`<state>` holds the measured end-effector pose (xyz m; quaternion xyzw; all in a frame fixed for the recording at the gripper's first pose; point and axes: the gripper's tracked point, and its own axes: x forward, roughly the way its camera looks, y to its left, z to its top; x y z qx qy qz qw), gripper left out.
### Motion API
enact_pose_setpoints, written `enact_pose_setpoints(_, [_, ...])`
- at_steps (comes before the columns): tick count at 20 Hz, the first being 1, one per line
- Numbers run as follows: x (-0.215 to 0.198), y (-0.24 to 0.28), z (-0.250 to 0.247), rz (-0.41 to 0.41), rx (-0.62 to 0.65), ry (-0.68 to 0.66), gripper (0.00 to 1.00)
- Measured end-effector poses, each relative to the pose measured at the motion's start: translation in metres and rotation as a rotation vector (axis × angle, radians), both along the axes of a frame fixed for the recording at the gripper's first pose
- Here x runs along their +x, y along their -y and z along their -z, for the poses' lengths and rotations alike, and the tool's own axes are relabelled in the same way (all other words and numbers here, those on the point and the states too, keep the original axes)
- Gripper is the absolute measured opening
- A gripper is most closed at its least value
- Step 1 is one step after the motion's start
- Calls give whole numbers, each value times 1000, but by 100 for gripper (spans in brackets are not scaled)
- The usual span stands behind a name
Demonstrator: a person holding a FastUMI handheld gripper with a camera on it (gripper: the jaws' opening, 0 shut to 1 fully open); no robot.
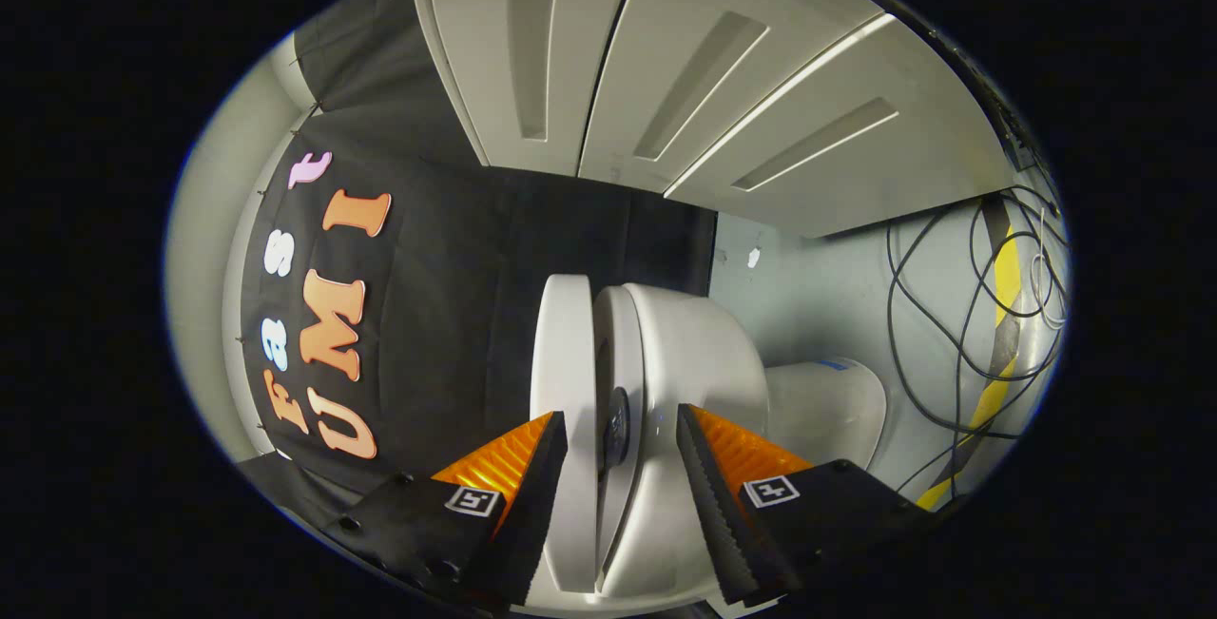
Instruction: Open the toilet lid.
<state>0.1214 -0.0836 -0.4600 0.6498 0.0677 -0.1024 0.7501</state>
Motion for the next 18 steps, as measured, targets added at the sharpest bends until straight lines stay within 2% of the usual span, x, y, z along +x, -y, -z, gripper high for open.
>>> enact_pose_setpoints(2, [4,-1,9,-8,10,-4,68])
enact_pose_setpoints(4, [5,0,10,7,23,18,63])
enact_pose_setpoints(7, [9,5,10,39,50,58,49])
enact_pose_setpoints(9, [7,4,8,25,83,87,40])
enact_pose_setpoints(10, [9,6,6,38,88,98,34])
enact_pose_setpoints(11, [11,7,4,41,85,105,23])
enact_pose_setpoints(13, [14,2,5,36,98,113,20])
enact_pose_setpoints(15, [12,6,4,36,113,120,12])
enact_pose_setpoints(18, [13,4,3,40,103,123,9])
